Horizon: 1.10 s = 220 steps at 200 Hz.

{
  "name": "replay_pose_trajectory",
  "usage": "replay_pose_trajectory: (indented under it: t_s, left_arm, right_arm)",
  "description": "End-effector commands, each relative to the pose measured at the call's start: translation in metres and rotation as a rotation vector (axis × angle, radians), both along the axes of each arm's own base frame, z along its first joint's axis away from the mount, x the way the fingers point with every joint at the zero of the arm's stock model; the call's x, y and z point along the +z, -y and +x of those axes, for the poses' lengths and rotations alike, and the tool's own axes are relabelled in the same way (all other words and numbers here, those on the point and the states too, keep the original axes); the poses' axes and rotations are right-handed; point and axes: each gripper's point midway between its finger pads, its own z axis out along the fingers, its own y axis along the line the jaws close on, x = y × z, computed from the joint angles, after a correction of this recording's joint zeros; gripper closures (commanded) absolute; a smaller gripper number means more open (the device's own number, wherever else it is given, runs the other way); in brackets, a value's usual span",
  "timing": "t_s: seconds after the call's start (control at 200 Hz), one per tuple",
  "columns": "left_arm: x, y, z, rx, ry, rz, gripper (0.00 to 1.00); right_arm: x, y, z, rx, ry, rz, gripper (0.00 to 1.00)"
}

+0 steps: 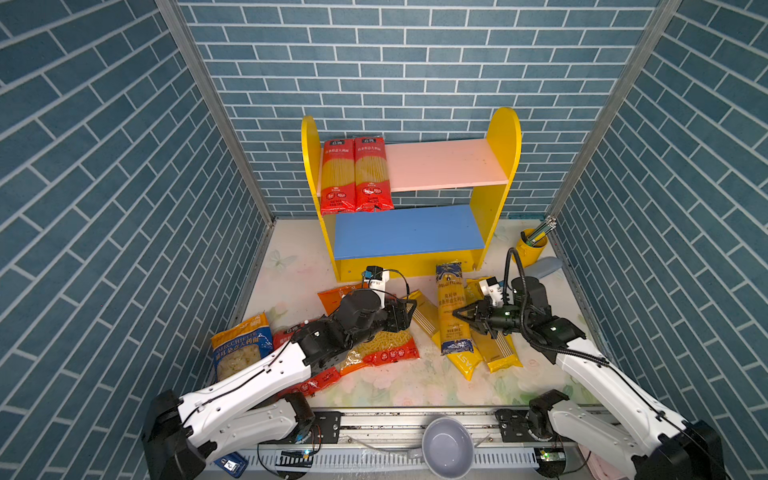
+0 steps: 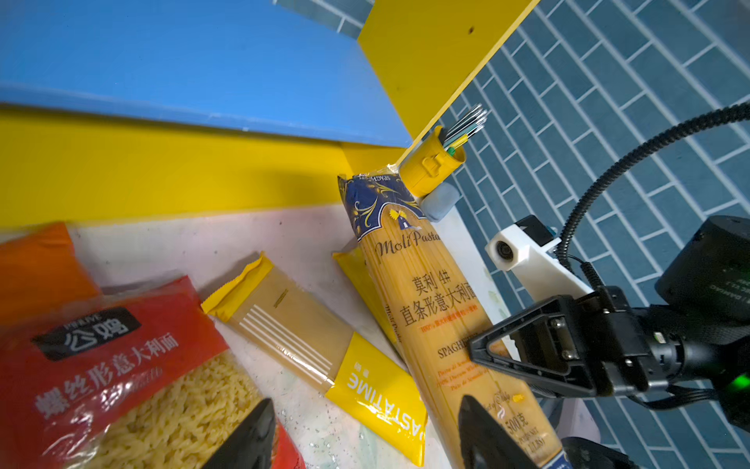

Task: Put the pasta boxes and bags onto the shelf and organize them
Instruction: 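Lift the MoliPasta pack upright off the pile with the right gripper, then raise the MoliPasta pack to the pink top shelf beside the red packs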

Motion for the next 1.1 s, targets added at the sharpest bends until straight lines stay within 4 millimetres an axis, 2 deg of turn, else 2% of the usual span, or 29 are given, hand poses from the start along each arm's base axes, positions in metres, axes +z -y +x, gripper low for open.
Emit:
replay_pose_trajectory:
  t_s: [0.0, 0.18, 0.31, 0.59, 0.885, 1.095]
  left_arm:
    - [0.02, -0.01, -0.003, -0.007, 0.038, 0.041, 0.24]
    - [0.053, -0.023, -0.005, 0.004, 0.108, 0.069, 0.21]
    - [0.064, -0.033, -0.007, 0.021, 0.139, 0.083, 0.21]
    - [0.068, -0.044, -0.011, 0.035, 0.162, 0.095, 0.21]
    - [0.069, -0.041, -0.009, 0.031, 0.174, 0.092, 0.2]
    - [0.076, -0.037, -0.008, 0.022, 0.19, 0.077, 0.21]
  right_arm:
    - [0.087, -0.006, -0.012, 0.11, 0.288, 0.081, 1.0]
    - [0.147, -0.005, -0.027, 0.168, 0.413, 0.102, 1.0]
    - [0.183, -0.005, -0.037, 0.204, 0.478, 0.153, 1.0]
    - [0.225, -0.01, -0.045, 0.233, 0.529, 0.297, 1.0]
    - [0.282, -0.02, -0.034, 0.266, 0.633, 0.39, 1.0]
    - [0.306, -0.031, -0.007, 0.245, 0.674, 0.383, 1.0]
